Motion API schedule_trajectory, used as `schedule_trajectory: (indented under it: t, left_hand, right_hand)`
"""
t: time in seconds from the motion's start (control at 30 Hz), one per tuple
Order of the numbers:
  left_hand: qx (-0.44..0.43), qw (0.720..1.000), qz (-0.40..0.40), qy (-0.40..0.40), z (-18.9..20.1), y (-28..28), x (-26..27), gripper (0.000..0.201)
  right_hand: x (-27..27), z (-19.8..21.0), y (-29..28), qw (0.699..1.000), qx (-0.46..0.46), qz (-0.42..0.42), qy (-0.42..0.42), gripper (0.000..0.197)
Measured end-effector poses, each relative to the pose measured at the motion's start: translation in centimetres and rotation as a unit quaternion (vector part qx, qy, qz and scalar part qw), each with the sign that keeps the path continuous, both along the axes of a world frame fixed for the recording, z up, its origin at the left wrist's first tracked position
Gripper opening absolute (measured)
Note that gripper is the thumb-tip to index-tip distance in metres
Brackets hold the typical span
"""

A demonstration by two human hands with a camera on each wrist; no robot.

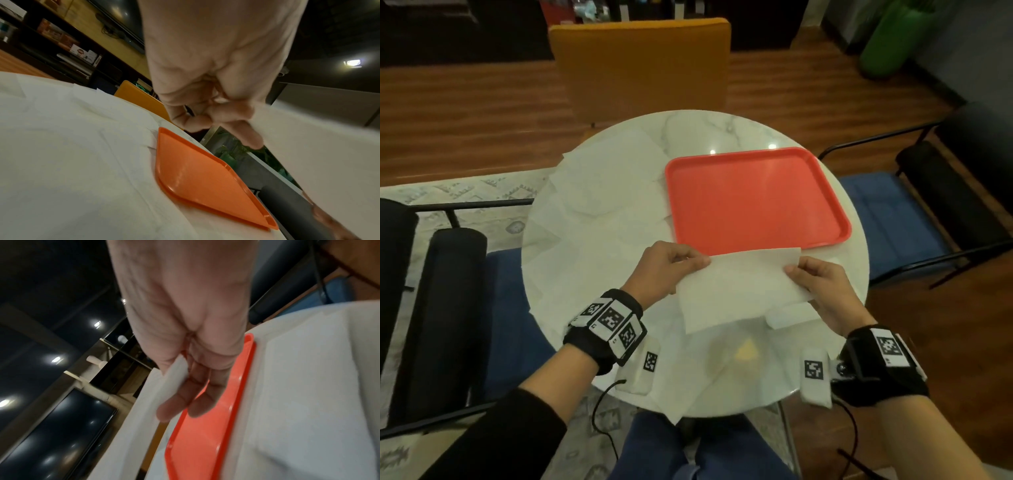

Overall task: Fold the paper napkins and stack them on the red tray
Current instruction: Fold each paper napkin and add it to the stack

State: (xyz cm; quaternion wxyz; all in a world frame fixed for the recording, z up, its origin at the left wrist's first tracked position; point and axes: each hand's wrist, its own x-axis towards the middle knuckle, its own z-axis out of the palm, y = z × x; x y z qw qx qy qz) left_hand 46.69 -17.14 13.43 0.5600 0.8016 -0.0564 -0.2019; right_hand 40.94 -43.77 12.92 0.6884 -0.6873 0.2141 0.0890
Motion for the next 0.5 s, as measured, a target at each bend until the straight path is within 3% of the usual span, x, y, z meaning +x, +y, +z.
schedule_trajectory:
  t: [0.2,0.4,0.5]
  left_hand:
    - [0.036,0.998,0.042,0.009,-1.6,-1.0,-1.2,0.015]
    - [0.123,0.982,0.134,0.04,-5.2,4.8,-5.9,0.014]
    - [0.153,0.968,0.184,0.074,-6.4,8.4,-10.0,0.014]
  right_hand:
    - [0.4,-3.9,-10.2,0.996,-0.05,-0.036,0.063,0.01]
    - [1.2,-8.0,-15.6,0.983,-0.13,-0.023,0.127,0.009]
    - [1.5,-9.2,-16.3,0.966,-0.223,0.019,0.132,0.014]
